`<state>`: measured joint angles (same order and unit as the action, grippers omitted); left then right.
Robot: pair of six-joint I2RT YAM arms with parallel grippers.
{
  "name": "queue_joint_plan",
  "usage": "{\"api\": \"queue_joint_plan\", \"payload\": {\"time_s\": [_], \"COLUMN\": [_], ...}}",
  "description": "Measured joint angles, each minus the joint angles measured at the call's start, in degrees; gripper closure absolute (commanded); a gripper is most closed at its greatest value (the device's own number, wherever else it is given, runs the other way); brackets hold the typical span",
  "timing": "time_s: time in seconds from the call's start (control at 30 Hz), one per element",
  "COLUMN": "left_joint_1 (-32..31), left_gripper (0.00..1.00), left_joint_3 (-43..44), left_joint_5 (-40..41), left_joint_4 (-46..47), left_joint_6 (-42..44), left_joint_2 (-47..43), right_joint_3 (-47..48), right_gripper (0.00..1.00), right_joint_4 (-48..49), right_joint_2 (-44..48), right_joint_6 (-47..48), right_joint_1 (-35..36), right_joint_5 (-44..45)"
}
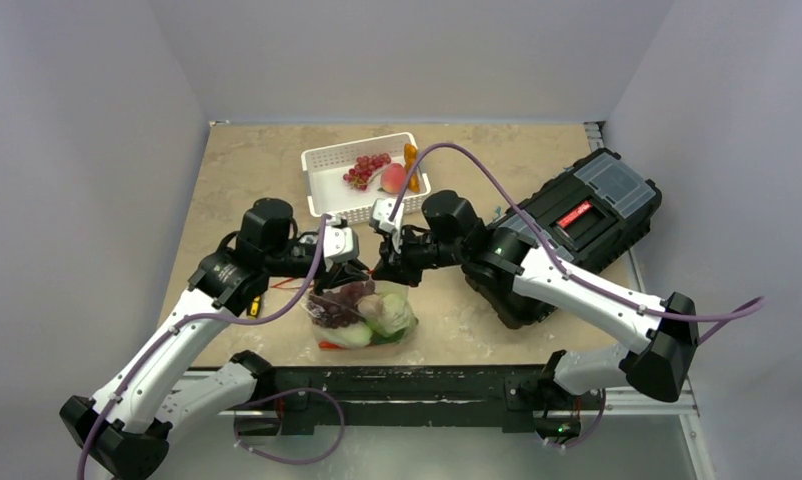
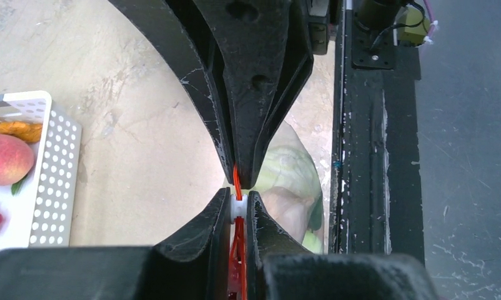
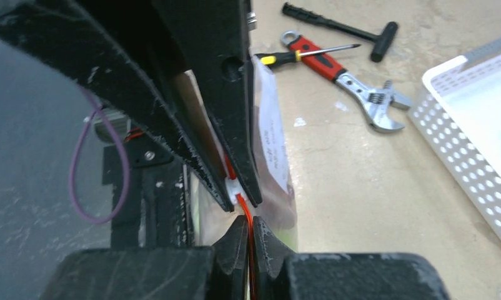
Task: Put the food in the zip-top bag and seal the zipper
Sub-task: Zip the zipper food storage bag at the center of the board.
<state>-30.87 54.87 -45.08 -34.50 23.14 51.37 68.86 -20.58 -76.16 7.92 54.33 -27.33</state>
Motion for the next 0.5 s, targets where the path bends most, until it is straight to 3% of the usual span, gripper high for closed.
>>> {"api": "queue_joint_plan", "payload": {"time_s": [0.13,0.27,0.5], "left_joint_1": [0.07,0.11,0.04], "left_gripper": [1.0,1.0,1.0], "left_joint_3": [0.0,0.0,0.0], "left_joint_5": [2.56,5.51,7.74], "left_joint_4": [0.61,3.17,3.39], "left_joint_6": [0.15,0.13,0.0], "left_joint_2": [0.11,0.61,-0.07], "right_joint_3": [-2.05,-8.55,-10.86], "right_gripper": [1.0,1.0,1.0], "right_joint_4": [4.26,10.45,11.19], "right_joint_2": [0.55,5.62,9.18], "right_joint_6": [-7.15,-20.76,-36.44], "right_joint_1": [0.9,2.12,-7.34], "right_joint_5": [10.54,29.86,44.96]}}
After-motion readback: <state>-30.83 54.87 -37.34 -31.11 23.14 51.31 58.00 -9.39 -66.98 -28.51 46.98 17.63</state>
